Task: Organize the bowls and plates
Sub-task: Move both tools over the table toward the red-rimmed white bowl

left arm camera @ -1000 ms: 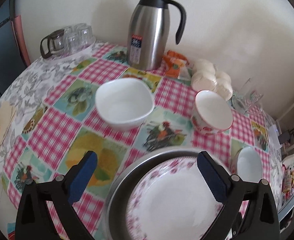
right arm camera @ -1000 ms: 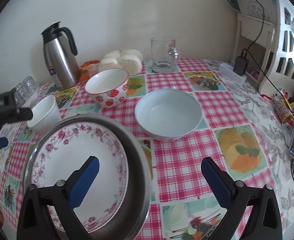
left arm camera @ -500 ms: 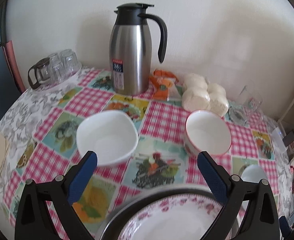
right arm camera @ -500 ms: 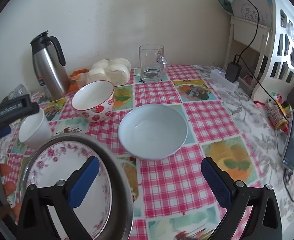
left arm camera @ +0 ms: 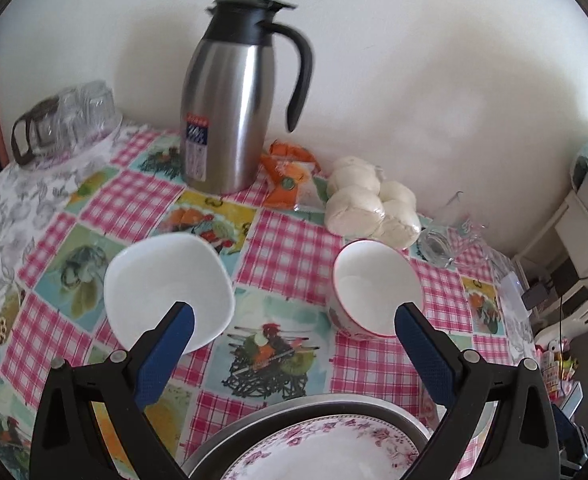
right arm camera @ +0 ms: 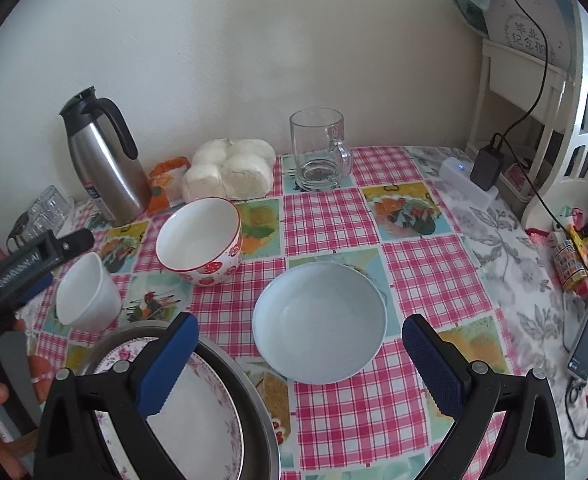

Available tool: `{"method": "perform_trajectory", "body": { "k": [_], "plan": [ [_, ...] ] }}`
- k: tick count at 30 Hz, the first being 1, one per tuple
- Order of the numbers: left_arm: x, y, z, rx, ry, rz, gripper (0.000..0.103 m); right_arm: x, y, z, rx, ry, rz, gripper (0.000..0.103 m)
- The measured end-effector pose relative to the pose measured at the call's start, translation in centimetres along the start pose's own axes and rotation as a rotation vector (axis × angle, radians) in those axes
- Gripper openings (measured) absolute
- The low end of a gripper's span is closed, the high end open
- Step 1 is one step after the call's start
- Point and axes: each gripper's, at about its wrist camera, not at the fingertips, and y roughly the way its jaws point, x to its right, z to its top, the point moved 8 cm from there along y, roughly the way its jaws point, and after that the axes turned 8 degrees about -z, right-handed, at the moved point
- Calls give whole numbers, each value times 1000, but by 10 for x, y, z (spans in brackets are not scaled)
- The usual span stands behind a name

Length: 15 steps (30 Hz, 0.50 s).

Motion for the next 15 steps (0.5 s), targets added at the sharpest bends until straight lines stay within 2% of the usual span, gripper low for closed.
{"method": "perform_trajectory", "body": {
  "k": [4, 8, 15],
  "plan": [
    [-7, 3, -5, -49, -5, 12, 100, 6, -12, -1, -38, -11, -2, 103],
    [-9, -2, -4, -61, 19, 32, 100, 14, -37, 5, -19, -58, -43, 103],
    [-7, -16, 3, -45, 40, 39, 100, 37, -85, 26, 29, -69, -76, 103]
  ]
}}
